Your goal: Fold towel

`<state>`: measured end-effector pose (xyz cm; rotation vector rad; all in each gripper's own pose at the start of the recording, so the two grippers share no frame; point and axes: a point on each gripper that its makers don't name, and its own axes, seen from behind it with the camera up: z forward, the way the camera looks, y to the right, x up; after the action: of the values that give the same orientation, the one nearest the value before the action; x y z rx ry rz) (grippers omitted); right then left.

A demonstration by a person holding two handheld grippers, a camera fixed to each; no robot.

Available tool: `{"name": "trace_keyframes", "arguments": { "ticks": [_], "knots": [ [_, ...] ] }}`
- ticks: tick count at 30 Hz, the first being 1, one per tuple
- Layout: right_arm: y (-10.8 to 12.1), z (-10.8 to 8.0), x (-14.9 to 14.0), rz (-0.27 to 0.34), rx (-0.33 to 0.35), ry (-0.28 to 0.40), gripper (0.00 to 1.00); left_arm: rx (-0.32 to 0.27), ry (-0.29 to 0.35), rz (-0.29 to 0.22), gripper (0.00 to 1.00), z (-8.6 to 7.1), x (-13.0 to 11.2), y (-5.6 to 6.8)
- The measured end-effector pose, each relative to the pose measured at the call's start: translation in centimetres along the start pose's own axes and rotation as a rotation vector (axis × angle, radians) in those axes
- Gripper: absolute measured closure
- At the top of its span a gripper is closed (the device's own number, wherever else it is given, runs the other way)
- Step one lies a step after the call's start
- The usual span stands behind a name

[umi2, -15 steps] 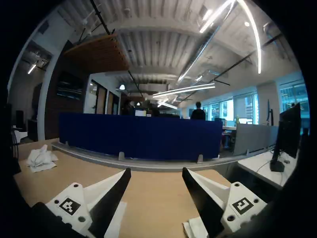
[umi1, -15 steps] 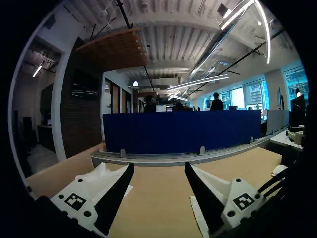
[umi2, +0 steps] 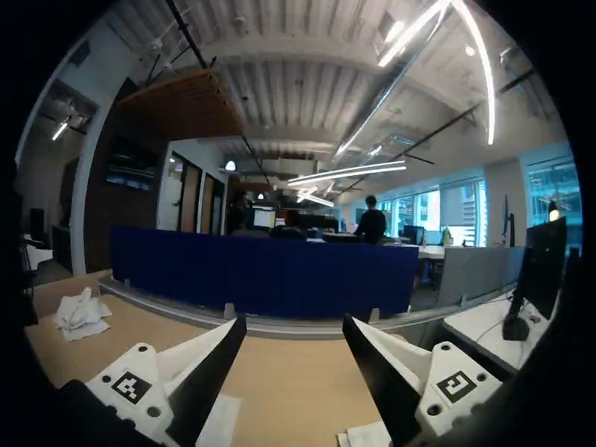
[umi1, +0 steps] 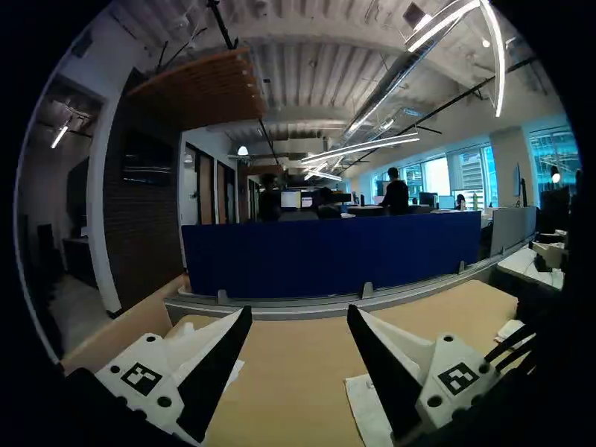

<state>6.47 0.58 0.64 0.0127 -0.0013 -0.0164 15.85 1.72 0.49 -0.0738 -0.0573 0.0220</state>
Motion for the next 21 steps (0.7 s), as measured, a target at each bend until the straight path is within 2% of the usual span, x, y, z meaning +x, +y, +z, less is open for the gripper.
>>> {"name": "trace_keyframes", "arguments": {
  "ticks": [11,21],
  "knots": [
    [-2.1,-0.7,1.0,-0.076,0.126,-0.08,0.0,-0.136,-0.082,0.046,0.05,0.0,0.5,2.4],
    [-6.1,-1.9,-0.4,-0.148,0.322,-0.188,0.0,-0.284,-0.163,0.131,0.05,-0.6,-1.8,5.6]
  ]
}}
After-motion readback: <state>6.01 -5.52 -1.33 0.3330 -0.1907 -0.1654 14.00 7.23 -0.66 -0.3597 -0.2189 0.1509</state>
